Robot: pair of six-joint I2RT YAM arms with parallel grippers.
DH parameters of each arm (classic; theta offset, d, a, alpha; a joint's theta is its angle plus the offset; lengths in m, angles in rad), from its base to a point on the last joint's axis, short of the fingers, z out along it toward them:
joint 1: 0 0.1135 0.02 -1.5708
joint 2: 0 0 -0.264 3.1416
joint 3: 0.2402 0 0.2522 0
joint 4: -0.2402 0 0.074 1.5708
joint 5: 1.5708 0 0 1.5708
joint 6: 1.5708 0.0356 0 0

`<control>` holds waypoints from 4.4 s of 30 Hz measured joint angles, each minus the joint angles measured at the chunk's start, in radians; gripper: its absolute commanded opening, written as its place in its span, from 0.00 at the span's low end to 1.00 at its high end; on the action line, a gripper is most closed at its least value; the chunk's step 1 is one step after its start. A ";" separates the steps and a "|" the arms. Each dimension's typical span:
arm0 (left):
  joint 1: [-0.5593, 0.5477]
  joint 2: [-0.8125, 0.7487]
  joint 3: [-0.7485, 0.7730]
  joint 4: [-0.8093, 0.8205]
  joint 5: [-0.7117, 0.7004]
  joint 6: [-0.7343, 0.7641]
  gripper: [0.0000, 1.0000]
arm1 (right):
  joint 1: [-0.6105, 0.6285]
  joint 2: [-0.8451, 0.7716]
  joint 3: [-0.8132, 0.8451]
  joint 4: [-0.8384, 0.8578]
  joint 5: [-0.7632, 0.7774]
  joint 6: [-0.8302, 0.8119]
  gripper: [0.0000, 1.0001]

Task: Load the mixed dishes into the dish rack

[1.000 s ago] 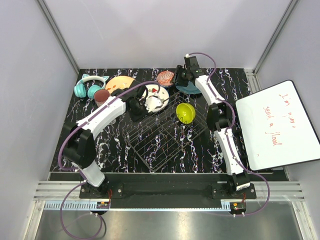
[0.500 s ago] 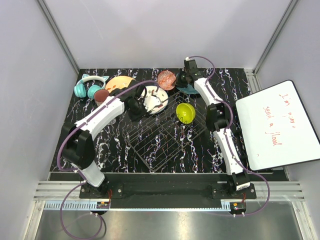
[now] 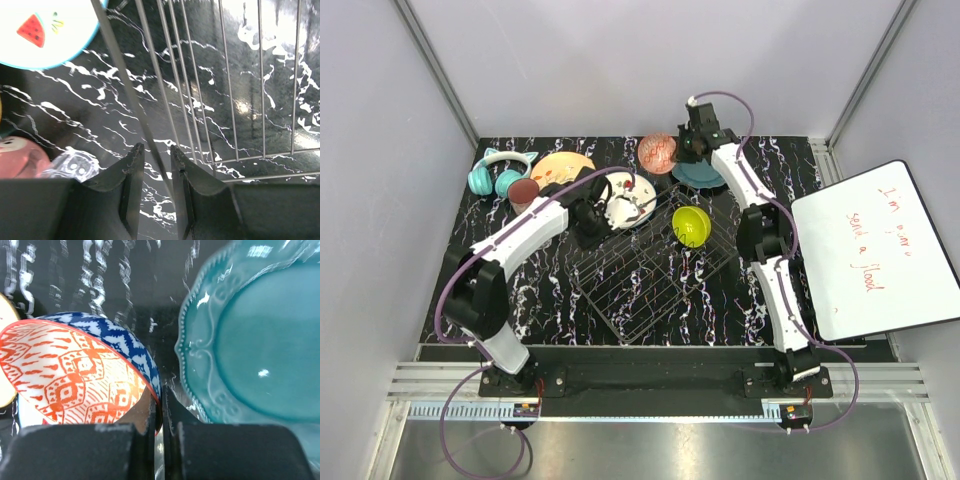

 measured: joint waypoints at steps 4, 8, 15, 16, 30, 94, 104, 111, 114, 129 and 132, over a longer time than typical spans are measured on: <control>0.013 0.000 -0.016 -0.001 0.005 0.000 0.31 | 0.029 -0.153 -0.055 -0.032 0.121 -0.111 0.00; 0.021 0.000 -0.016 0.006 0.017 -0.004 0.31 | 0.091 -0.387 -0.211 -0.008 0.313 -0.272 0.00; 0.024 0.000 -0.014 0.020 0.026 0.001 0.30 | 0.255 -0.781 -0.602 0.089 0.631 -0.550 0.00; 0.025 0.000 -0.014 0.022 0.027 0.003 0.30 | 0.272 -0.824 -0.659 0.103 0.680 -0.579 0.00; 0.027 0.008 0.014 0.030 0.042 0.004 0.29 | 0.393 -0.940 -1.073 -0.089 1.202 -0.796 0.00; 0.040 0.047 0.032 0.088 0.082 0.004 0.27 | 0.533 -0.802 -1.117 -0.426 1.109 -0.409 0.80; 0.036 0.106 0.065 0.095 0.092 0.003 0.28 | 0.447 -0.932 -0.849 -0.330 1.076 -0.259 0.82; 0.016 0.146 0.072 0.106 0.090 0.028 0.24 | 0.139 -1.015 -0.819 -0.035 0.884 -0.090 0.82; 0.008 0.146 0.071 0.107 0.095 0.062 0.23 | 0.056 -0.955 -0.802 0.051 0.783 -0.035 0.82; -0.086 0.044 -0.048 0.106 0.140 0.310 0.21 | -0.225 -0.427 -0.517 -0.035 0.276 0.223 0.83; -0.106 0.043 -0.047 0.088 0.140 0.352 0.21 | -0.280 -0.427 -0.579 -0.010 0.184 0.272 0.80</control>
